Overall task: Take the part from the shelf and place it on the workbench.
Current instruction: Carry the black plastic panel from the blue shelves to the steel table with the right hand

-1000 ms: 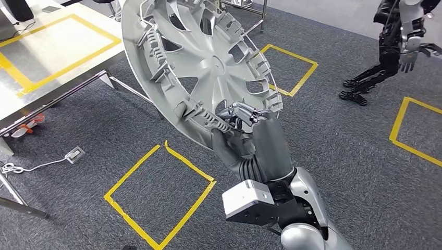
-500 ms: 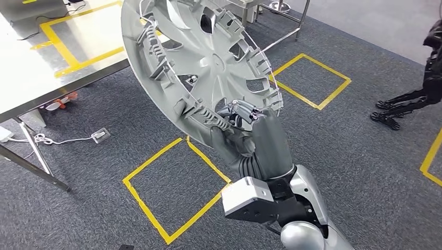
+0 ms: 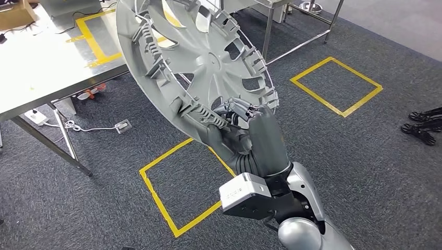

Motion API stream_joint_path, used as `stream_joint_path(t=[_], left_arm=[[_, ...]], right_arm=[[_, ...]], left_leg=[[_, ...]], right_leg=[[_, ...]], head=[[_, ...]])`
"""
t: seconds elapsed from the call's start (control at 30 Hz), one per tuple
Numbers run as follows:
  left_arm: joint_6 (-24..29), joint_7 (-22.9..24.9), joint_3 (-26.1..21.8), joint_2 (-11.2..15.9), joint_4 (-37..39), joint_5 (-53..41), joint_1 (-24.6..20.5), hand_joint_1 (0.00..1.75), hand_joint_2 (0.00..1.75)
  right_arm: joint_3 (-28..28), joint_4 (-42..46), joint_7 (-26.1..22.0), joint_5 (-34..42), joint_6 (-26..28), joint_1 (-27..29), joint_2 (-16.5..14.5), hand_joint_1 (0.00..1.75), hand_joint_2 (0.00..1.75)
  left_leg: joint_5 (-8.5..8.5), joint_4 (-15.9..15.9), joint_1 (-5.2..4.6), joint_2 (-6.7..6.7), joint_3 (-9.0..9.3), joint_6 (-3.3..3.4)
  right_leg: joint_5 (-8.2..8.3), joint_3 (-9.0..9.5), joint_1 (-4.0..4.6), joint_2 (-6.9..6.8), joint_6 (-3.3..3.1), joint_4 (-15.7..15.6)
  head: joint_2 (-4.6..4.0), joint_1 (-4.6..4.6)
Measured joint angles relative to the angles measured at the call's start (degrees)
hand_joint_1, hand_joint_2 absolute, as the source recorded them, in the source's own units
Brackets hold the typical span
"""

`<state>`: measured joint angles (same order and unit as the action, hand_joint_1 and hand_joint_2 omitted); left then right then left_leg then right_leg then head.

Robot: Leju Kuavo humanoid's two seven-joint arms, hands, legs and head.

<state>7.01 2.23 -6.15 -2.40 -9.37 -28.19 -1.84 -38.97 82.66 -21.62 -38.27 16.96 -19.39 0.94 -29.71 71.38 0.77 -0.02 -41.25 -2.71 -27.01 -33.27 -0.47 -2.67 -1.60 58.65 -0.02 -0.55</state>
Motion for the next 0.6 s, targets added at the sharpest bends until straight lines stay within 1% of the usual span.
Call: stream_joint_path(t=[0.03,0.07,0.1,0.13,0.17,0.2,0.23,0.27,0.3,0.33,0.37,0.4,0.43,0.47,0.5,0.53,0.57,0.6], left_arm=[[0.0,0.0,0.0,0.0,0.0,-0.1,0.0,0.0,1.75],[0.0,0.0,0.0,0.1,0.0,-0.1,0.0,0.0,1.75],[0.0,0.0,0.0,0.1,-0.1,-0.2,-0.1,0.0,1.75],[0.0,-0.1,0.0,0.1,-0.1,-0.2,-0.1,0.0,1.75],[0.0,-0.1,0.0,0.0,-0.1,-0.2,-0.1,0.0,1.75],[0.0,-0.1,0.0,0.0,-0.1,-0.2,-0.1,0.0,1.75],[0.0,-0.2,0.0,0.0,-0.1,-0.2,0.0,0.0,1.75],[0.0,-0.2,-0.1,0.1,-0.1,-0.2,0.0,0.0,1.75],[0.0,-0.2,-0.1,0.1,-0.1,-0.2,-0.1,0.0,1.75],[0.0,-0.3,-0.1,0.1,-0.1,-0.2,-0.1,0.0,1.75],[0.0,-0.3,-0.2,0.1,-0.1,-0.2,-0.2,0.0,1.75],[0.0,-0.3,-0.2,0.1,-0.1,-0.2,-0.2,0.0,1.75],[0.0,-0.2,-0.2,0.1,-0.1,-0.2,-0.2,0.0,1.75],[0.0,-0.2,-0.2,0.1,-0.1,-0.2,-0.1,0.0,1.75],[0.0,-0.1,-0.3,0.1,-0.1,-0.2,-0.1,0.0,1.75],[0.0,-0.1,-0.4,0.1,-0.1,-0.2,-0.1,0.0,1.75],[0.0,-0.1,-0.5,0.1,-0.1,-0.1,-0.1,0.0,1.75],[0.0,0.0,-0.6,0.0,-0.1,-0.1,-0.1,0.0,1.75]], right_arm=[[0.0,-0.1,0.0,0.0,0.0,0.1,0.0,1.75,1.75],[0.0,-0.1,0.0,0.1,0.1,0.1,0.0,1.75,1.75],[0.0,-0.1,-0.1,0.1,0.1,0.1,0.0,1.75,1.75],[0.0,-0.1,-0.1,0.1,0.2,0.1,0.0,1.75,1.75],[0.0,-0.1,-0.2,0.1,0.2,0.1,0.0,1.75,1.75],[0.0,-0.1,-0.2,0.1,0.2,0.1,0.0,1.75,1.75],[0.0,-0.1,-0.2,0.1,0.2,0.1,0.0,1.75,1.75],[0.0,-0.1,-0.2,0.1,0.2,0.1,0.0,1.75,1.75],[0.0,-0.1,-0.2,0.1,0.3,0.1,0.0,1.75,1.75],[0.0,-0.1,-0.2,0.1,0.3,0.1,0.0,1.75,1.75],[0.0,-0.1,-0.2,0.1,0.3,0.2,0.1,1.75,1.75],[0.0,-0.2,-0.2,0.1,0.3,0.3,0.2,1.75,1.75],[0.0,-0.2,-0.2,0.1,0.3,0.4,0.3,1.75,1.75],[0.0,-0.3,-0.2,0.1,0.3,0.4,0.3,1.75,1.75],[0.0,-0.3,-0.2,0.1,0.3,0.5,0.3,1.75,1.75],[0.0,-0.3,-0.2,0.1,0.3,0.5,0.3,1.75,1.75],[0.0,-0.3,-0.2,0.1,0.4,0.4,0.3,1.75,1.75],[0.0,-0.3,-0.3,0.1,0.4,0.4,0.3,1.75,1.75]], left_leg=[[1.72,-4.2,0.01,0.88,2.18,0.02],[2.97,-7.9,-0.08,1.86,4.18,0.25],[3.68,-10.5,-0.17,2.57,5.56,0.64],[3.8,-11.8,-0.28,3.01,6.17,1.1],[3.72,-11.7,-0.41,2.72,6.11,1.62],[3.76,-11.7,-0.41,2.15,6.01,2.05],[3.84,-11.8,-0.34,1.66,6.02,2.41],[3.93,-11.9,-0.25,1.14,6.07,2.75],[4.05,-12.0,-0.1,0.65,6.14,3.06],[4.1,-12.1,-0.01,0.14,6.15,3.28],[4.12,-12.1,-0.01,-0.4,6.11,3.42],[4.13,-12.0,-0.03,-0.98,6.06,3.5],[4.13,-12.0,-0.06,-1.62,6.04,3.52],[4.13,-11.9,-0.09,-2.3,6.02,3.51],[4.14,-11.9,-0.1,-2.98,6.03,3.48],[4.16,-11.8,-0.11,-3.66,6.05,3.42],[4.22,-11.8,-0.11,-4.26,6.02,3.27],[4.32,-11.8,-0.07,-4.81,5.93,3.02]], right_leg=[[-0.17,0.06,0.0,-0.5,0.22,0.2],[-0.38,0.08,0.13,-0.92,0.5,0.4],[-0.58,0.1,0.26,-1.26,0.81,0.5],[-0.72,0.12,0.43,-1.6,1.13,0.7],[-0.81,0.17,0.54,-1.93,1.43,0.7],[-0.9,0.29,0.53,-2.33,1.74,0.6],[-1.12,0.4,0.44,-2.45,2.08,0.8],[-1.81,0.18,0.29,-1.9,2.43,1.6],[-3.04,-0.58,0.14,-0.93,2.75,3.5],[-4.74,-1.99,0.0,0.32,3.01,6.7],[-6.63,-3.9,-0.05,1.39,3.17,10.6],[-7.99,-5.79,-0.05,1.93,3.25,14.3],[-8.41,-7.08,-0.02,2.18,3.22,16.5],[-7.6,-7.32,0.01,2.32,3.09,16.5],[-5.81,-6.45,0.03,2.52,2.86,14.3],[-3.48,-4.61,0.05,3.11,2.52,10.1],[-1.75,-2.77,0.09,4.05,2.23,6.0],[-0.59,-1.39,0.21,4.86,1.96,2.9]], head=[[0.0,-0.01],[0.0,-0.02],[0.0,0.0],[0.0,0.05],[-0.01,0.1],[-0.01,0.14],[-0.01,0.16],[0.0,0.2],[0.0,0.28],[0.0,0.37],[0.0,0.44],[-0.01,0.5],[0.0,0.5],[0.0,0.5],[0.0,0.51],[0.0,0.52],[-0.01,0.48],[-0.01,0.48]])
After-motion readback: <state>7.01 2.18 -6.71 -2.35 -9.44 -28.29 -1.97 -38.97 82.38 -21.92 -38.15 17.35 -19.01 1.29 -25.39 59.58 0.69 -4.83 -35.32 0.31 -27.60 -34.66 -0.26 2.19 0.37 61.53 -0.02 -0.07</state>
